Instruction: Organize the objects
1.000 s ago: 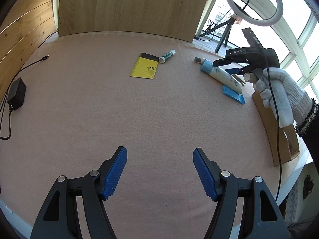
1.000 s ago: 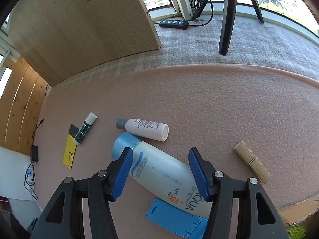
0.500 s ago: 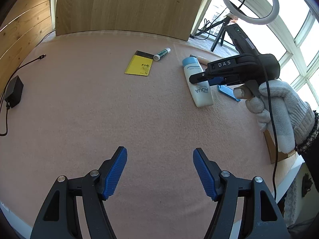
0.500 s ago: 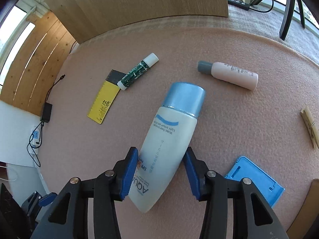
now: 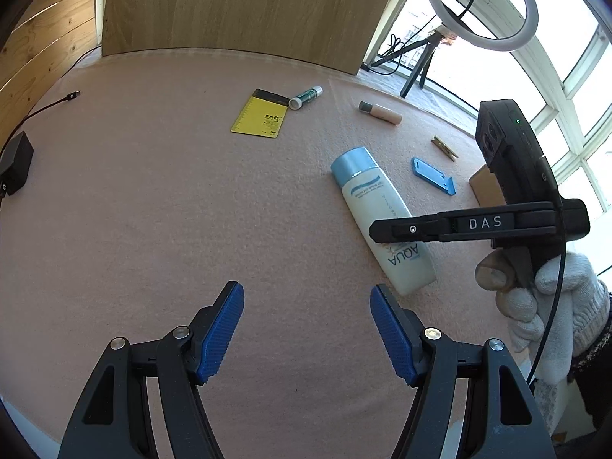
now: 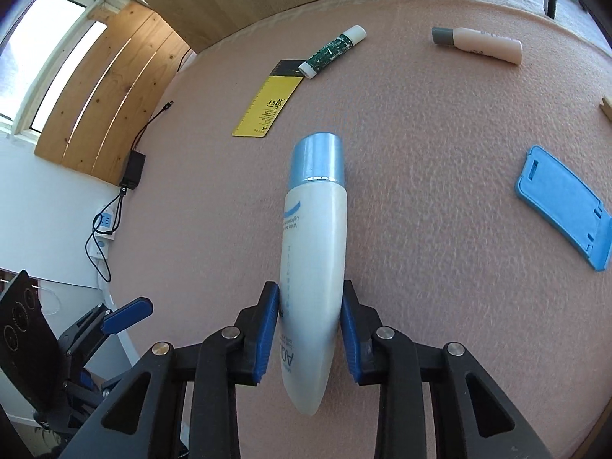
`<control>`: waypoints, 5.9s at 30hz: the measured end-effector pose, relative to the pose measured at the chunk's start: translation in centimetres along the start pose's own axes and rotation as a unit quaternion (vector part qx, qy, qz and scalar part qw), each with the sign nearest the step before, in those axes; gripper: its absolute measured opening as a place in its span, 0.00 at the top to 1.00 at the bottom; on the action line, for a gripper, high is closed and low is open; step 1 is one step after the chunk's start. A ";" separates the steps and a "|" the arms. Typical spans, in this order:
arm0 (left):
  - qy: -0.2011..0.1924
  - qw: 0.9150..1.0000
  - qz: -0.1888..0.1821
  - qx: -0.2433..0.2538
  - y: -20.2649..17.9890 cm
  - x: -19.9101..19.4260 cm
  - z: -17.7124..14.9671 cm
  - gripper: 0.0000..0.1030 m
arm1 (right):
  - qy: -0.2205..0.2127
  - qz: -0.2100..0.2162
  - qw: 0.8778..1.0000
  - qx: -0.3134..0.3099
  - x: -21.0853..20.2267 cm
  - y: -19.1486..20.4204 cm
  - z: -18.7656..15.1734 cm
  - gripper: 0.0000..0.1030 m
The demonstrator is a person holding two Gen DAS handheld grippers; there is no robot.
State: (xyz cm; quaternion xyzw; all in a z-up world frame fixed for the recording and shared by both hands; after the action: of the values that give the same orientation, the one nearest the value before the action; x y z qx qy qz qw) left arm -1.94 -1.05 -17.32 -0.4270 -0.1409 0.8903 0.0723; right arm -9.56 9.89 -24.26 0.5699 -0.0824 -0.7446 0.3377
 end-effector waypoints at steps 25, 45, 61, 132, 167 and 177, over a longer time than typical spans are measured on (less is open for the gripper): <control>0.052 0.995 -0.073 0.045 -6.6 6.8 1.3 0.24 | -0.060 -0.007 0.996 0.062 -3.6 -2.4 -1.7 0.49; 0.062 0.993 -0.071 0.066 -8.4 8.7 1.0 0.33 | -0.027 -0.015 0.999 0.011 -1.9 -0.3 -1.8 0.64; 0.044 0.992 -0.085 0.085 -11.0 6.6 1.0 0.35 | -0.055 -0.019 0.998 0.018 -4.4 -0.3 -3.0 0.65; 0.017 0.977 -0.114 0.180 -22.7 6.8 3.5 0.30 | -0.251 -0.172 0.941 0.150 -24.8 -11.3 -10.1 0.50; 0.081 0.990 0.064 0.092 3.3 16.7 15.8 0.26 | -0.233 -0.169 0.950 0.117 -20.9 -4.3 -11.7 0.50; 0.107 0.987 0.069 0.102 3.6 19.5 16.1 0.26 | -0.233 -0.177 0.942 0.166 -21.6 -6.4 -12.7 0.49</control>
State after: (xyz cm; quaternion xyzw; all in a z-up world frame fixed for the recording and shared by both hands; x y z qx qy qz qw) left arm -26.69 -2.67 -23.26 -0.5187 -0.0114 0.8521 0.0687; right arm 1.91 30.97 -14.68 0.4336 -0.1790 -0.8802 0.0724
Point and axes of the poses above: each gripper's, at about its wrist camera, not at the fingertips, and x roughly the way its jaws point, y to its left, z to its top, the point moved 5 cm from there along x, roughly the way its jaws point, and after that the axes turned 10 degrees about -y, right-handed, at the moved point
